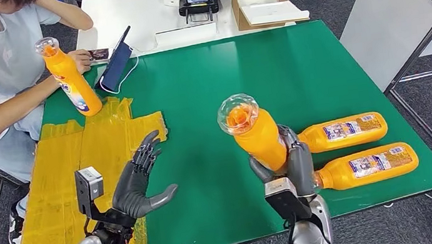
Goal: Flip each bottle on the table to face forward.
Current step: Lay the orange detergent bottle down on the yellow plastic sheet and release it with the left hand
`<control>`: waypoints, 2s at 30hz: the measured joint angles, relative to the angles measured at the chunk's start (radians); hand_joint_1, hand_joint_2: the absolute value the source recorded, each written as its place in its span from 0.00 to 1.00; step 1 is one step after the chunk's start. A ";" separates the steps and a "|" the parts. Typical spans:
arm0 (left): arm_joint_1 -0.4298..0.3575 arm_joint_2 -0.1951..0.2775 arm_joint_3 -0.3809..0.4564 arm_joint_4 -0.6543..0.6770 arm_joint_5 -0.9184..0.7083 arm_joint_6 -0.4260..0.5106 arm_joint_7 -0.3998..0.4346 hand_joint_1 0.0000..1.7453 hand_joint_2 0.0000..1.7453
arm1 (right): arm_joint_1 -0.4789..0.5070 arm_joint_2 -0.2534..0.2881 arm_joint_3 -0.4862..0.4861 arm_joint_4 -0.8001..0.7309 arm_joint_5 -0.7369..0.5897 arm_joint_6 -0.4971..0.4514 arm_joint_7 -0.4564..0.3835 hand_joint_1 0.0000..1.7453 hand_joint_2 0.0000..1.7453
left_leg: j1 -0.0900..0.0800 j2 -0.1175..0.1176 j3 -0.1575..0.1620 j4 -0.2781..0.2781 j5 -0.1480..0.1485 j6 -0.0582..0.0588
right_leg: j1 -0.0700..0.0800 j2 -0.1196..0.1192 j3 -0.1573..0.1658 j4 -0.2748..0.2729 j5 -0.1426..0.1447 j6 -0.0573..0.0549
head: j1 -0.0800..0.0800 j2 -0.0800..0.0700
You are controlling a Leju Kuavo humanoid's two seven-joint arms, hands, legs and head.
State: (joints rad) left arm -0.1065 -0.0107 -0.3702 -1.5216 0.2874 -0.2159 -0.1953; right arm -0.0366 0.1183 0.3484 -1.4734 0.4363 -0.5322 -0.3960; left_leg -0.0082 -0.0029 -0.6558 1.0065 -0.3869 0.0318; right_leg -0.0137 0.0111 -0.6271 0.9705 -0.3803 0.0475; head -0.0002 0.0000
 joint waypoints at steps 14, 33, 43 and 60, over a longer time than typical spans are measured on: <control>-0.025 -0.003 -0.099 0.000 0.041 -0.012 -0.014 0.00 1.00 | -0.119 0.061 0.126 0.128 -0.055 0.043 -0.004 1.00 1.00 | 0.000 0.000 -0.001 0.000 0.000 0.000 | 0.000 0.000 0.000 0.000 0.000 0.000 | 0.000 0.000; -0.047 -0.003 -0.108 0.001 0.051 0.007 -0.033 0.00 1.00 | -0.164 0.067 0.297 0.263 -0.039 0.236 0.057 1.00 1.00 | 0.000 0.000 -0.001 0.000 0.000 0.000 | 0.000 0.000 -0.001 0.000 0.000 0.000 | 0.000 0.000; -0.049 -0.003 -0.096 0.015 0.070 0.007 -0.033 0.02 1.00 | -0.205 0.080 0.365 0.354 -0.024 0.249 0.051 1.00 1.00 | 0.000 0.000 -0.001 0.000 0.000 0.000 | 0.000 0.000 -0.001 0.000 0.000 0.000 | 0.000 0.000; -0.049 -0.003 -0.086 0.031 0.076 0.007 -0.032 1.00 1.00 | -0.231 0.082 0.388 0.400 -0.024 0.243 0.054 1.00 1.00 | 0.000 0.000 -0.001 0.000 0.000 0.000 | 0.000 0.000 -0.002 0.000 0.000 0.000 | 0.000 0.000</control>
State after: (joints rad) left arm -0.1556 -0.0137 -0.4562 -1.4901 0.3636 -0.2087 -0.2277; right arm -0.2676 0.2003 0.7360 -1.0739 0.4123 -0.2888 -0.3422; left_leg -0.0080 -0.0030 -0.6568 1.0065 -0.3867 0.0316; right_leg -0.0137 0.0111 -0.6287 0.9708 -0.3805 0.0474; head -0.0002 0.0000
